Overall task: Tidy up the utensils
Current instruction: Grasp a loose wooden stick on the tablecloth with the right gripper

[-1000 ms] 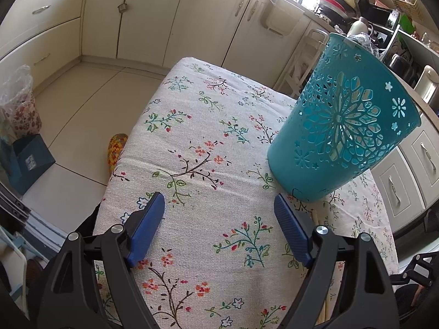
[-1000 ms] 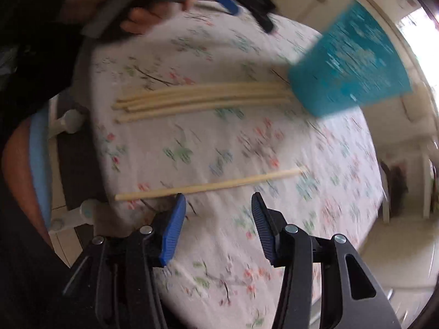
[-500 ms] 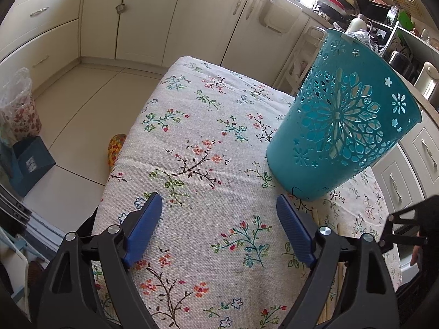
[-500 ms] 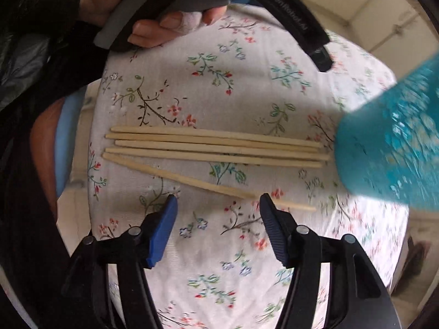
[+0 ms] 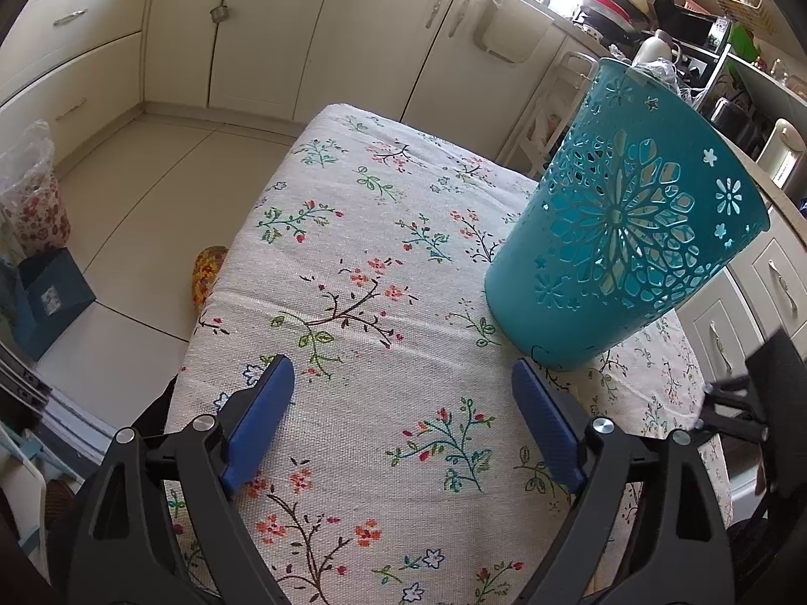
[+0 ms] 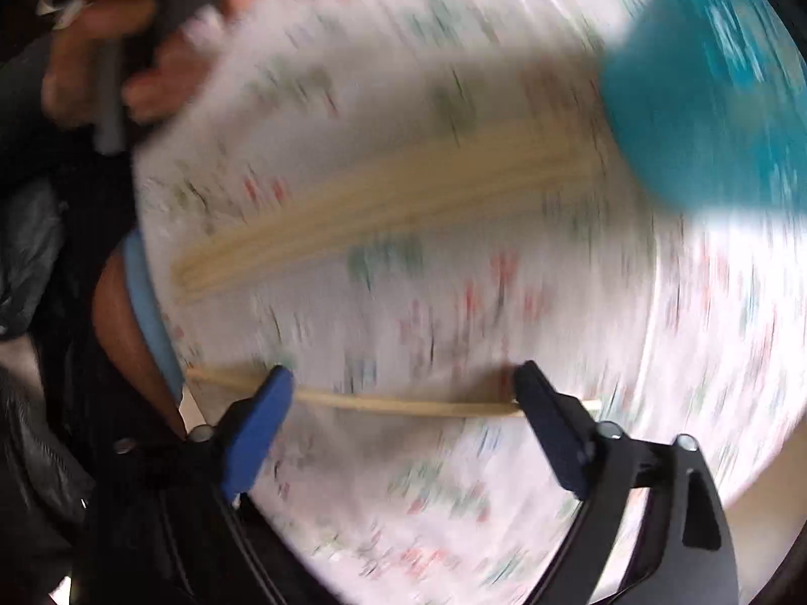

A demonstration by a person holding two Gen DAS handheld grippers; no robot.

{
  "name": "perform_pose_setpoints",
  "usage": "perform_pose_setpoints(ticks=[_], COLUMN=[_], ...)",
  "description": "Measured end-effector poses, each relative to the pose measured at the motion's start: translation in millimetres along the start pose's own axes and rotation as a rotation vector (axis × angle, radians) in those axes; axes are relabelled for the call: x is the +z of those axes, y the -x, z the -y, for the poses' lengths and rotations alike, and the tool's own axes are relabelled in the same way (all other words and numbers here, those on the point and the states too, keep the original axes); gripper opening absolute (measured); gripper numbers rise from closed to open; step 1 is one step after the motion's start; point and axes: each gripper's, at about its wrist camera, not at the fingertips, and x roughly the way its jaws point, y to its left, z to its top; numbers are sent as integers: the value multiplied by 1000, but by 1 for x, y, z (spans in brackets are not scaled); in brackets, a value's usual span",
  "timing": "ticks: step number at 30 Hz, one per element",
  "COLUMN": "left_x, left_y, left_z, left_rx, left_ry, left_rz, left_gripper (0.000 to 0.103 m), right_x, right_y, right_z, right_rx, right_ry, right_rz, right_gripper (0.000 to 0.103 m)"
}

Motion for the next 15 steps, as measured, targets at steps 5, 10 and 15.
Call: perform_pose_setpoints(ticks=[5, 10, 15], left_x=[0, 1, 1], left_y=[0, 0, 0], left_z=[-1, -1, -2], left_rx=[-1, -3, -3], left_ry=[1, 3, 3], left_rz=[0, 1, 1], left_gripper=[84, 84, 84], right_x=[-29, -63, -80], right_y=[23, 49, 22], right_z=[5, -14, -59], right_rx=[-6, -115, -217], right_ry=[-37, 125, 415], right_rz=[175, 295, 117], right_gripper=[89, 89, 82])
